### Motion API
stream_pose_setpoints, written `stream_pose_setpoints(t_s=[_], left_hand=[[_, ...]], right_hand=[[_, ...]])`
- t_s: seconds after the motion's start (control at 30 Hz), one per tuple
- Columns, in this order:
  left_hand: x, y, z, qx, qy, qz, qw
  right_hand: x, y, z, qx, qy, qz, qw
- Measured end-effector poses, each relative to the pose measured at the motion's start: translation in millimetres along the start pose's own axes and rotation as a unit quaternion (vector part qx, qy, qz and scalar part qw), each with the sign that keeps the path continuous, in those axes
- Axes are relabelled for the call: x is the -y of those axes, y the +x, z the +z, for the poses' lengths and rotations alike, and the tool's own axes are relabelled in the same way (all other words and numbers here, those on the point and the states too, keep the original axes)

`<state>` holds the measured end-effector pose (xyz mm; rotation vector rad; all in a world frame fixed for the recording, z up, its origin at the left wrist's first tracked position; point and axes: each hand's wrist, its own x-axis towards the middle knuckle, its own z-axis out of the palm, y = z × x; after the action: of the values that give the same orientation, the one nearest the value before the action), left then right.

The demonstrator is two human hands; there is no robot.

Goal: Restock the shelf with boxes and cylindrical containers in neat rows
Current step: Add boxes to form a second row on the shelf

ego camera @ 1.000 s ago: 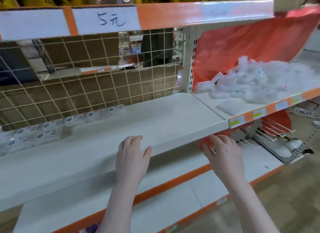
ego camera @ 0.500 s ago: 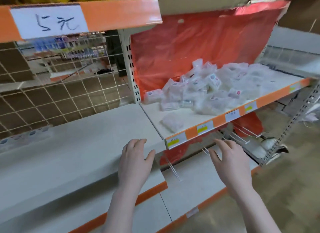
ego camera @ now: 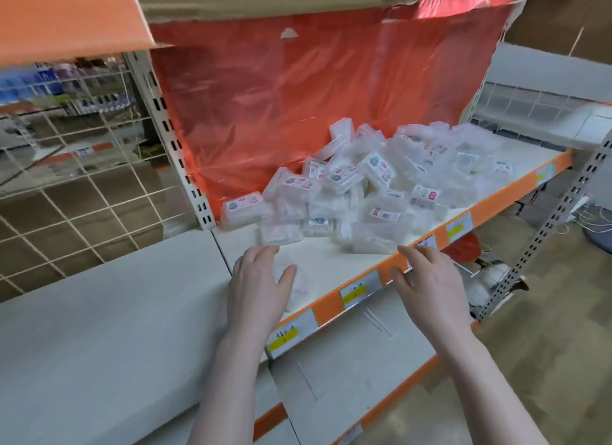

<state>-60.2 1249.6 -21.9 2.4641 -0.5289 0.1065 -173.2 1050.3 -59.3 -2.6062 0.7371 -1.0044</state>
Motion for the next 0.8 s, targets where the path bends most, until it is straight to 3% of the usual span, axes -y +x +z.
stream_pose_setpoints(t_s=[0.23, 0.47, 0.67, 0.8], left_hand=[[-23.0, 41.9, 20.6, 0.004, -0.006, 0.015, 1.0], [-48.3, 54.6, 51.3, -0.026, -0.005, -0.027, 0.999], [-89.1, 51.5, 81.5, -0.059, 0.004, -0.076, 0.995], [-109.8, 48.2, 95.3, -0.086, 0.013, -0.11, 0.99]], right_hand=[[-27.5, 41.7, 10.7, -0.017, 0.006, 0.013, 1.0], [-76.2, 85.7, 16.1, -0.041, 0.018, -0.002, 0.999], [-115.3, 130.9, 22.2, 0.023, 0.068, -0.057, 0.996], [-132.4, 166.3, 26.4, 0.119, 0.089, -0.168, 0.975]])
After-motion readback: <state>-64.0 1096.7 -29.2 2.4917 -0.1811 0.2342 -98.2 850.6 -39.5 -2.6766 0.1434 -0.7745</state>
